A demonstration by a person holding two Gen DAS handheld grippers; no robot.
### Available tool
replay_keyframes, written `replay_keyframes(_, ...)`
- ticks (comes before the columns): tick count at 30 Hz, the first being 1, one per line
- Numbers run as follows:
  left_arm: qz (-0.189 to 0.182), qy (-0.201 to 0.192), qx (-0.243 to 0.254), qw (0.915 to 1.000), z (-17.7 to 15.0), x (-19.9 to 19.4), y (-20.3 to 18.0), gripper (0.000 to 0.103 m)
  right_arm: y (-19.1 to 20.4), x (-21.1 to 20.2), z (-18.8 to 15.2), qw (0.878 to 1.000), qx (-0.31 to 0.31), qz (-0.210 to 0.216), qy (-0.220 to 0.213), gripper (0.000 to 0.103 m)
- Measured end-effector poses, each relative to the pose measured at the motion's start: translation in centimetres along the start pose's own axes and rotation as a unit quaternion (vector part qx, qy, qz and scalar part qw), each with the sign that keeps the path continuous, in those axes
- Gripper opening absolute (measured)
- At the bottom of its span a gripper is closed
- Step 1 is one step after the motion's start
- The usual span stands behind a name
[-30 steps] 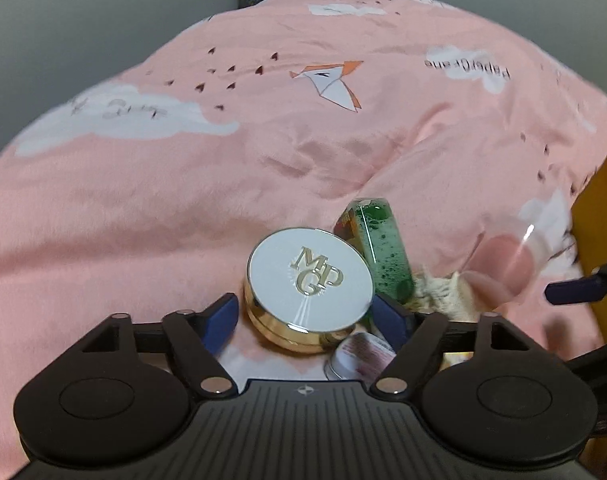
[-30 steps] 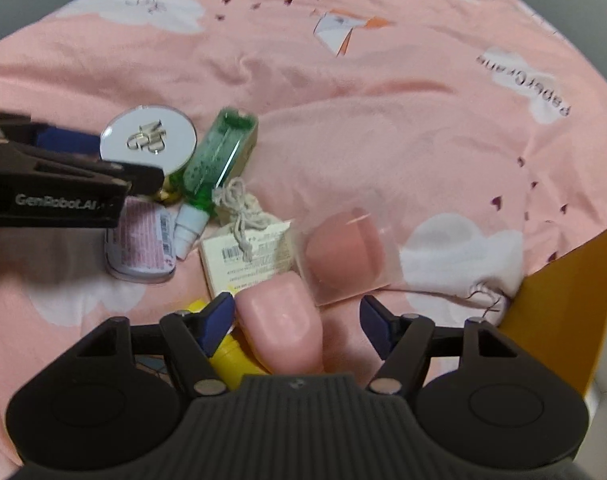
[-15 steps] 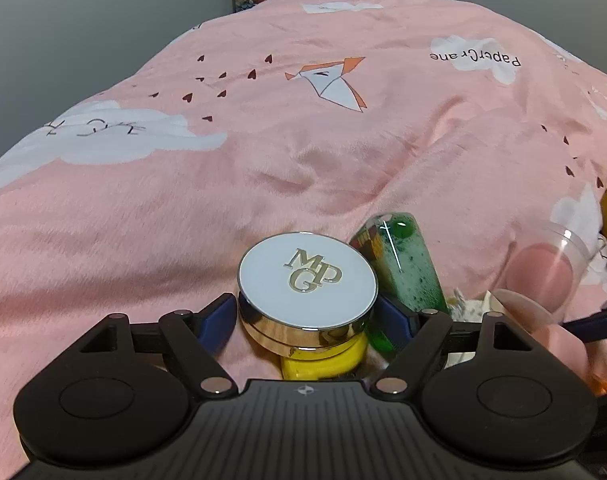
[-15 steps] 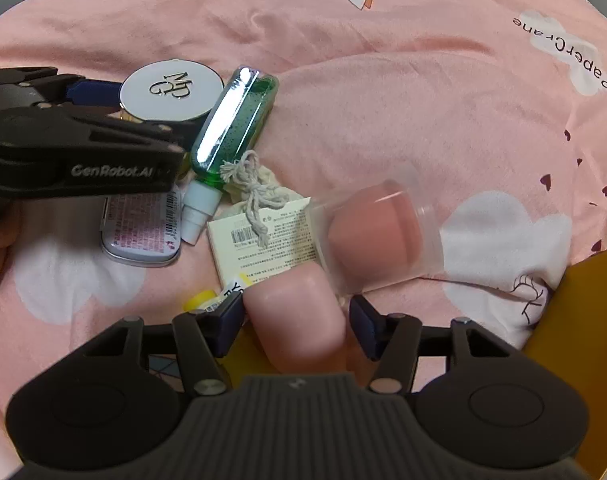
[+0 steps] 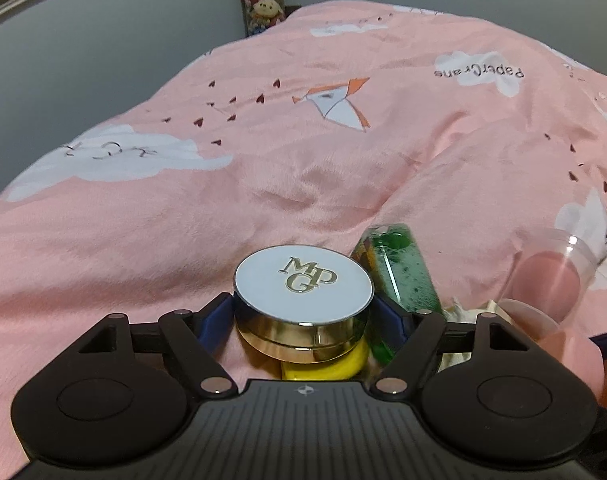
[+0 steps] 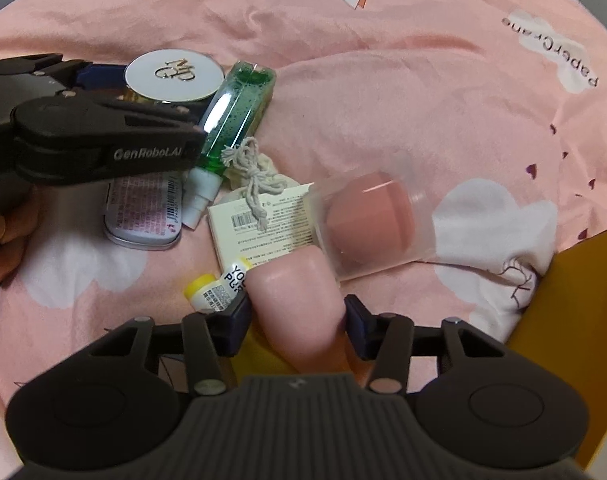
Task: Organize rigid objects
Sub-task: 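Grasp the pink sponge case with the right tool while the left tool grasps the MPG compact, then carry the compact and pink case into the orange box and release the compact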
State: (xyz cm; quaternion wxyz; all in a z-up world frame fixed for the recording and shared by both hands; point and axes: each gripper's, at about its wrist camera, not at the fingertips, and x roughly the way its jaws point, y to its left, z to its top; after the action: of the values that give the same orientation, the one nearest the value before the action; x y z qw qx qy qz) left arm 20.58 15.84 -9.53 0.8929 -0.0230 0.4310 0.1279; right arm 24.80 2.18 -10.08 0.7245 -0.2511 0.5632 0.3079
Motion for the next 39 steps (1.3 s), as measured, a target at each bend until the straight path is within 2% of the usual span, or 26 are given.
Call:
replay_keyframes(8,-0.008,-0.032,-0.004,0.9994,-0.6,-4.1,-0.5,0.086,-0.1,-3.2,-1.2,0.999,0.022,0.003,-0.046,0.048)
replay_keyframes(11,-0.015,-0.047,0.008,0.9987,-0.6,-5.7,-1.2,0.086,-0.2,-4.6,-1.7,0.998,0.025,0.0,-0.063,0.047)
replay_keyframes(21,-0.075,-0.103,0.017,0.9917,0.3,-11.1,-2.9,0.086,-1.7,-10.5,-3.1,0.989,0.063,-0.001,-0.131,0.043)
replay_keyframes(26,-0.11,-0.121,0.026,0.9861,0.9,-12.9,-4.7,0.086,-3.4,-14.7,-4.1,0.98,0.088,-0.014,-0.177,0.043)
replay_keyframes(29,-0.133,-0.135,0.048,0.9808,1.3,-14.0,-6.5,0.086,-4.7,-16.9,-5.0,0.974,0.1,-0.031,-0.199,0.043)
replay_keyframes(32,-0.164,-0.141,0.072,0.9737,1.6,-14.8,-8.3,0.086,-6.2,-18.3,-6.3,0.971,0.112,-0.057,-0.204,0.043)
replay_keyframes(39,-0.246,-0.143,0.144,0.9477,2.0,-15.8,-14.6,0.086,-11.0,-19.3,-10.6,0.963,0.169,-0.102,-0.183,0.043)
